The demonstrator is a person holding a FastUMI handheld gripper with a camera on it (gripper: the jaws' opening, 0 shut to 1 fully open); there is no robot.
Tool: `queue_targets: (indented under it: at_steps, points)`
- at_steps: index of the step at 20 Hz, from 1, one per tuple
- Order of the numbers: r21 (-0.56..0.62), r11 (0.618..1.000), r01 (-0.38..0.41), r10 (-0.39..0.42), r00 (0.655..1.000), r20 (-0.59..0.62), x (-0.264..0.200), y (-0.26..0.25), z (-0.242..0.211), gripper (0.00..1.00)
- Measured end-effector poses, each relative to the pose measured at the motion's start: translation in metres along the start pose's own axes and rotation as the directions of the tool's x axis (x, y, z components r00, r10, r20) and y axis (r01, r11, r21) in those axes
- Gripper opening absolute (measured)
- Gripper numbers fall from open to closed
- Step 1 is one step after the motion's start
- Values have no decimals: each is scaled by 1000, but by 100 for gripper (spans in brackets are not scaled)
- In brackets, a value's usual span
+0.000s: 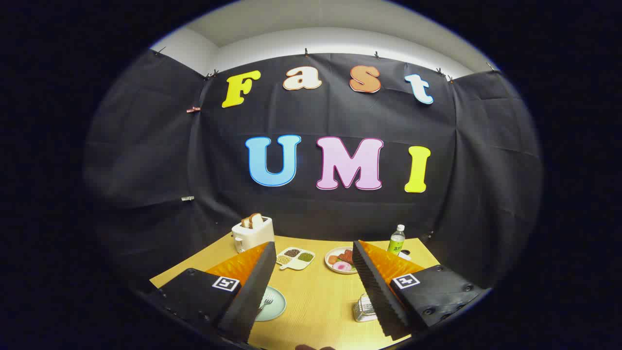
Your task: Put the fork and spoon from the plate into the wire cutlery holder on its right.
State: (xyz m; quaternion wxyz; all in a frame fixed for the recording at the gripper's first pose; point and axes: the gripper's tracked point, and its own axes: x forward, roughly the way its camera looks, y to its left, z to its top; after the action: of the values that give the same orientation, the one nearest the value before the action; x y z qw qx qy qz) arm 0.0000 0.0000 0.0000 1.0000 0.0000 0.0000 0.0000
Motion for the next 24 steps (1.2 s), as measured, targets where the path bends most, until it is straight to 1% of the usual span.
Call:
queue_targets:
  at_steps: [1,3,6,9,12,14,19,22,24]
  points:
    - [-9,1000,7,-7,1000,-3,0,-1,-2,98]
    - [-20,999,49,-49,999,-14,2,-15,-3,96]
    - [27,995,100,-99,995,-9,2,-25,1,97]
    - [44,990,138,-137,990,-15,-1,-34,-3,97]
    - [56,983,174,-172,984,-48,1,-37,-11,97]
    - [48,983,175,-173,984,-47,4,-31,-12,97]
    - [49,992,119,-114,989,-91,16,-4,-29,98]
    - [38,992,120,-115,987,-111,25,1,-36,98]
    - [46,993,107,-101,987,-128,34,10,-41,98]
